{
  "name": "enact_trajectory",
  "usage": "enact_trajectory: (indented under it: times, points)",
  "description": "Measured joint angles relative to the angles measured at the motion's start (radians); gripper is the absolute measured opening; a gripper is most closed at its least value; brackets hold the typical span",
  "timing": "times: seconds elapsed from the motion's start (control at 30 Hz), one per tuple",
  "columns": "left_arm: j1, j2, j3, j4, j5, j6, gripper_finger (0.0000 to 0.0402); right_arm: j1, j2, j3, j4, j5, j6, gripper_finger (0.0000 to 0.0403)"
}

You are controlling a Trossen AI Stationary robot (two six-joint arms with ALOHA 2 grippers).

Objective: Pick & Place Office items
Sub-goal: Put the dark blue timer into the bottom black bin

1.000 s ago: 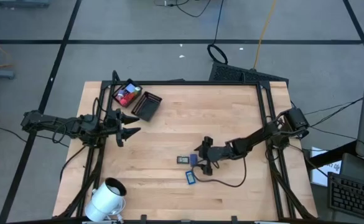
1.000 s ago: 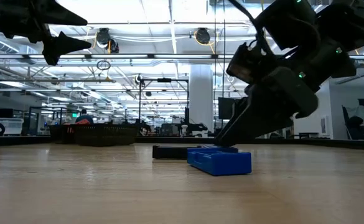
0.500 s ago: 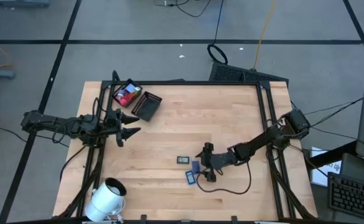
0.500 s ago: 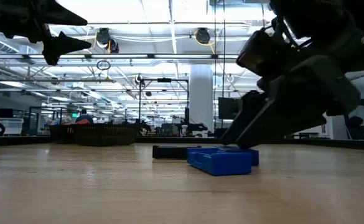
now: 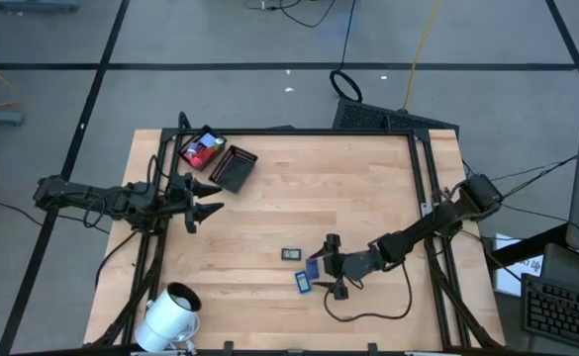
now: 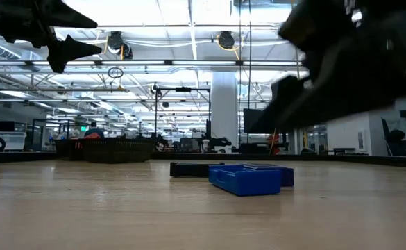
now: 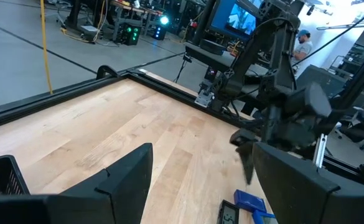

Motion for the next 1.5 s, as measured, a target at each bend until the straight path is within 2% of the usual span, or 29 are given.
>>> enact_trajectory:
  times: [0.23, 0.5, 0.67, 0.97, 1.1, 1.33, 1.5]
  points:
    - [0.0, 0.0, 0.0, 0.0, 0.0, 0.0, 0.0278, -0.002, 0.092, 0.0, 0.002, 0.0, 0.001, 0.0352]
    - [0.0, 0.0, 0.0, 0.0, 0.0, 0.0, 0.0278, -0.007, 0.116, 0.002, 0.011, 0.0, -0.002, 0.0349]
    - [0.0, 0.0, 0.0, 0.0, 0.0, 0.0, 0.0278, -0.018, 0.118, 0.001, 0.001, -0.058, 0.009, 0.0317]
    - [0.0, 0.0, 0.0, 0.0, 0.0, 0.0, 0.0278, -0.047, 0.12, 0.0, 0.026, -0.048, 0.014, 0.0243]
    - [0.0, 0.0, 0.0, 0.0, 0.0, 0.0, 0.0278, -0.058, 0.112, 0.0, 0.017, 0.011, -0.035, 0.023]
    - [0.0, 0.0, 0.0, 0.001, 0.0, 0.0, 0.0278, -0.062, 0.07, -0.001, 0.02, 0.057, -0.142, 0.0239]
    - [0.0, 0.0, 0.0, 0.0, 0.0, 0.0, 0.0278, -0.064, 0.069, 0.003, 0.081, 0.025, -0.415, 0.0255]
